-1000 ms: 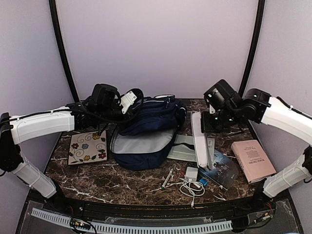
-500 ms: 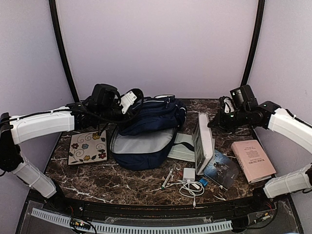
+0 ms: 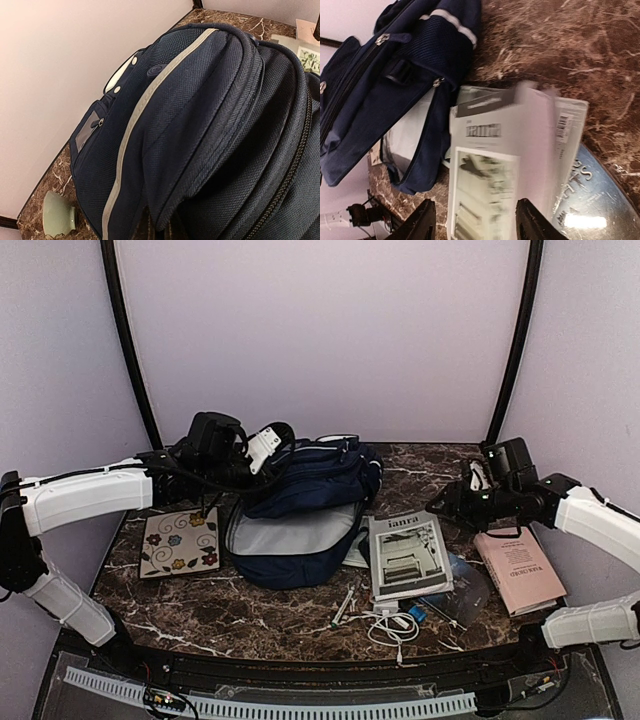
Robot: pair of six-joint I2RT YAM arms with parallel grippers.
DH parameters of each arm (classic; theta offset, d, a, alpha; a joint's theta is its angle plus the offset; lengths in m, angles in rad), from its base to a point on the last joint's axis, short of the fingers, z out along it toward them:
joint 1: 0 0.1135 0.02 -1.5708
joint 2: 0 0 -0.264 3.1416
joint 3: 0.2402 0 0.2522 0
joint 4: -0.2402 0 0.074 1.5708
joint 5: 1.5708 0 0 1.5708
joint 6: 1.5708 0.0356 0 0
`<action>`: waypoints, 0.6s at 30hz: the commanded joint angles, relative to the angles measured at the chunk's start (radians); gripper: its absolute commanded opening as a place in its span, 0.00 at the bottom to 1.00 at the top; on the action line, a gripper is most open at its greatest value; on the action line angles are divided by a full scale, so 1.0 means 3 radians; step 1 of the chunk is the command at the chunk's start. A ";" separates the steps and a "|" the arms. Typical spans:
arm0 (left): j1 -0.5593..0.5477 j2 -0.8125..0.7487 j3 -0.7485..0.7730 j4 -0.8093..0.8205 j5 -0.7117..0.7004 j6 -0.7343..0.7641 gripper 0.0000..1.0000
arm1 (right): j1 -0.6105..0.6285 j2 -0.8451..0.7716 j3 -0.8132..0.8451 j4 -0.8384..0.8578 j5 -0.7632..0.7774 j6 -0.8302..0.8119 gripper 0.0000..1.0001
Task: Pack the student bag
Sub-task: Turn over the book from the book.
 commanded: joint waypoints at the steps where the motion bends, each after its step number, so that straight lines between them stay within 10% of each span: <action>1: -0.0006 -0.0188 0.0040 0.0256 0.0096 -0.0027 0.00 | -0.0017 -0.0104 -0.0272 0.0813 -0.0439 0.0376 0.58; 8: -0.0004 -0.0210 0.0037 0.0256 0.0087 -0.0002 0.00 | -0.0017 0.0169 -0.0093 -0.0131 0.0338 0.0114 1.00; 18: -0.0006 -0.0196 0.0040 0.0251 0.0108 -0.0001 0.00 | -0.0010 0.0132 -0.0890 0.0691 -0.0504 0.0391 0.87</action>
